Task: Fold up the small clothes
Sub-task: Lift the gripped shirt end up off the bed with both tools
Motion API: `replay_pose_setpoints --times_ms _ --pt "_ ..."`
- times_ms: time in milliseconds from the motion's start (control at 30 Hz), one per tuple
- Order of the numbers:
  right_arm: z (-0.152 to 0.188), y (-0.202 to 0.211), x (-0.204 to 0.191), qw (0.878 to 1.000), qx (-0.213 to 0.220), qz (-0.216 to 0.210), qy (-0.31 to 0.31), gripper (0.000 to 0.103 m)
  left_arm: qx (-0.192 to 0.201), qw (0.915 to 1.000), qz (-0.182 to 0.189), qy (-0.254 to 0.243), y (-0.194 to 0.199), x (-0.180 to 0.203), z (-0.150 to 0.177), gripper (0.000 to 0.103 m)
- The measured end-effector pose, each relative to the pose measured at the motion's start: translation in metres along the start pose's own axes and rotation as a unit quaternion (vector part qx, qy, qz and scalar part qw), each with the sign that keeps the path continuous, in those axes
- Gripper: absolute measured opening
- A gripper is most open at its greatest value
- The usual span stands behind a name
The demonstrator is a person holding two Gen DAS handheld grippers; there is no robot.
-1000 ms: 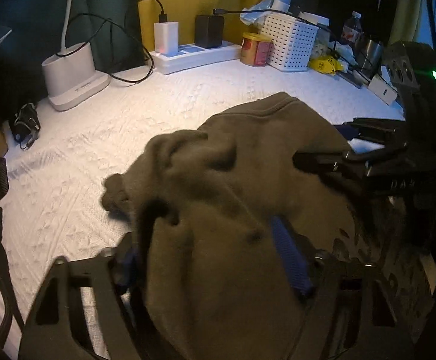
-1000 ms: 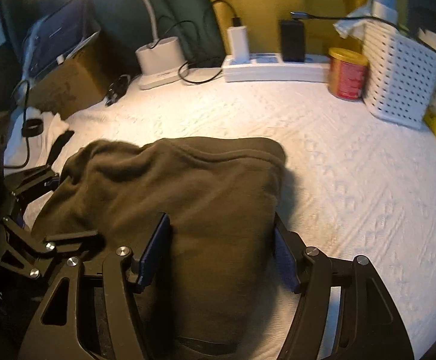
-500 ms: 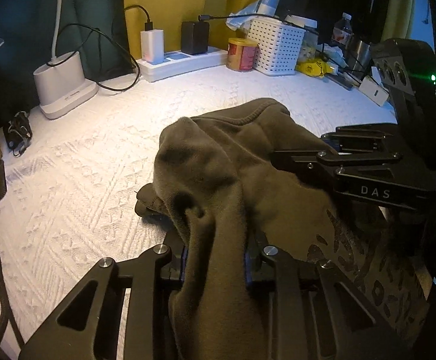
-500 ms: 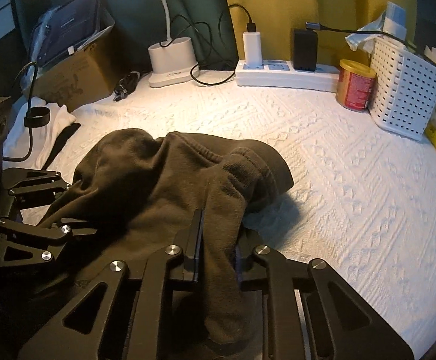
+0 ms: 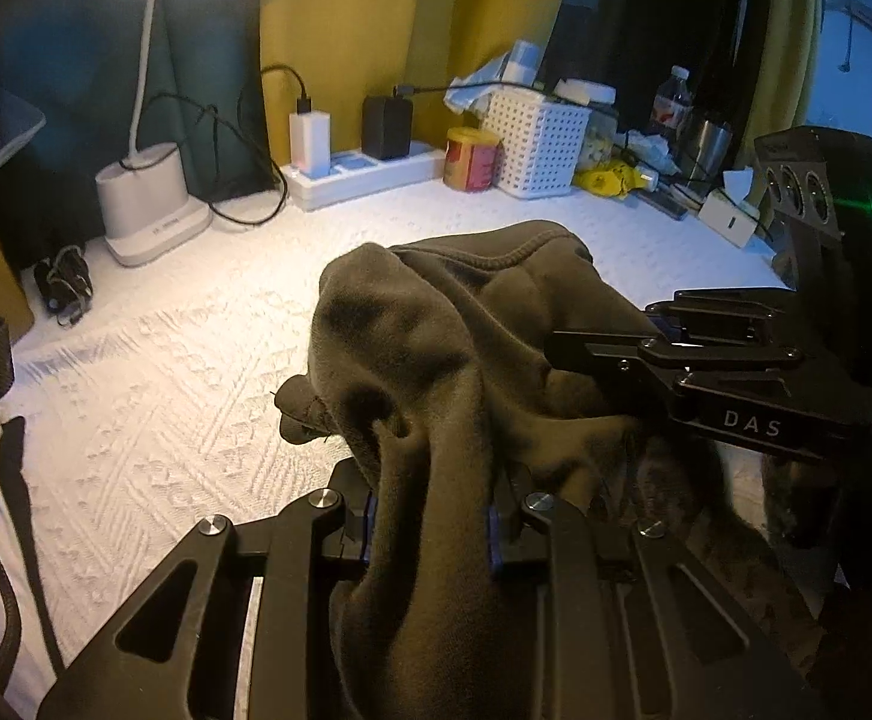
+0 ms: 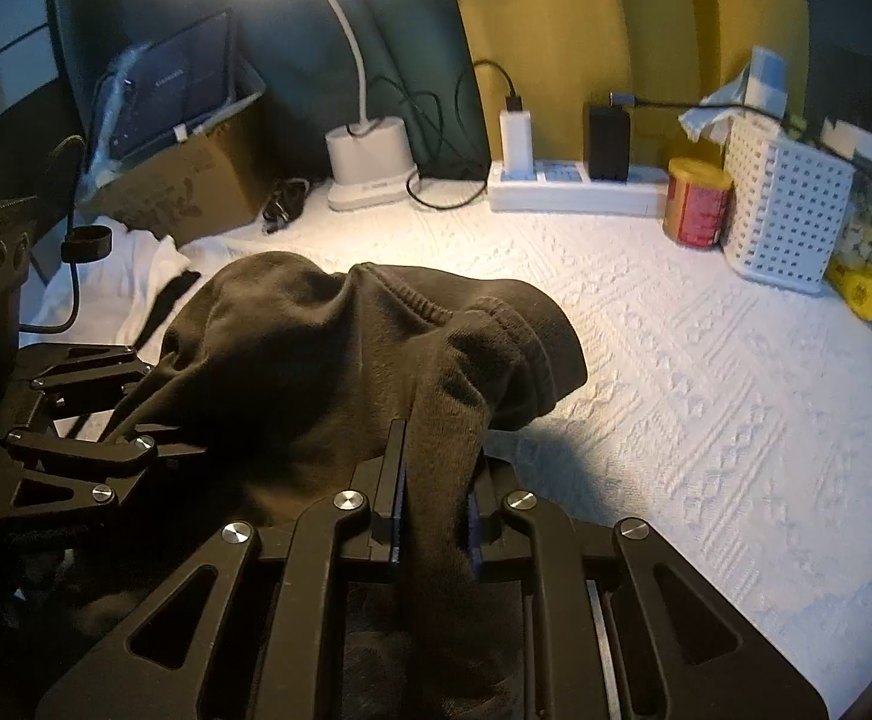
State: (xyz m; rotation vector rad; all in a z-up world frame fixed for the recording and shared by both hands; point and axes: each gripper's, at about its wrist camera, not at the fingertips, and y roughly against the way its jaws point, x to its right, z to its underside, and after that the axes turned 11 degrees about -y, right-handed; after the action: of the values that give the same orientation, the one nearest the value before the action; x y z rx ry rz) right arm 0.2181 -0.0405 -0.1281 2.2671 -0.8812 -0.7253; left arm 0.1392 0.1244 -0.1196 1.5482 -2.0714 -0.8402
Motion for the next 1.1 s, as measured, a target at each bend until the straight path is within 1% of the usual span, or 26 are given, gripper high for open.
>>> replay_pose_setpoints --times_ms 167,367,600,933,1100 --pt "0.002 0.024 -0.009 1.000 0.024 -0.003 0.005 0.016 0.028 0.9996 -0.009 0.001 0.021 0.010 0.000 0.023" --pt "0.006 0.054 -0.016 0.999 0.050 -0.005 0.009 0.016 0.059 0.9980 -0.019 -0.009 0.042 0.026 0.000 0.023" --pt "0.012 0.084 -0.025 0.997 0.078 -0.005 0.015 0.016 0.082 0.9959 -0.028 -0.026 0.063 0.041 -0.001 0.023" --pt "0.019 0.134 -0.049 0.991 0.126 -0.006 0.037 0.015 0.120 0.9919 -0.026 -0.035 0.102 0.052 0.001 0.023" --pt "0.021 0.158 -0.062 0.987 0.151 -0.008 0.049 0.015 0.144 0.9883 -0.031 -0.041 0.125 0.060 0.002 0.023"
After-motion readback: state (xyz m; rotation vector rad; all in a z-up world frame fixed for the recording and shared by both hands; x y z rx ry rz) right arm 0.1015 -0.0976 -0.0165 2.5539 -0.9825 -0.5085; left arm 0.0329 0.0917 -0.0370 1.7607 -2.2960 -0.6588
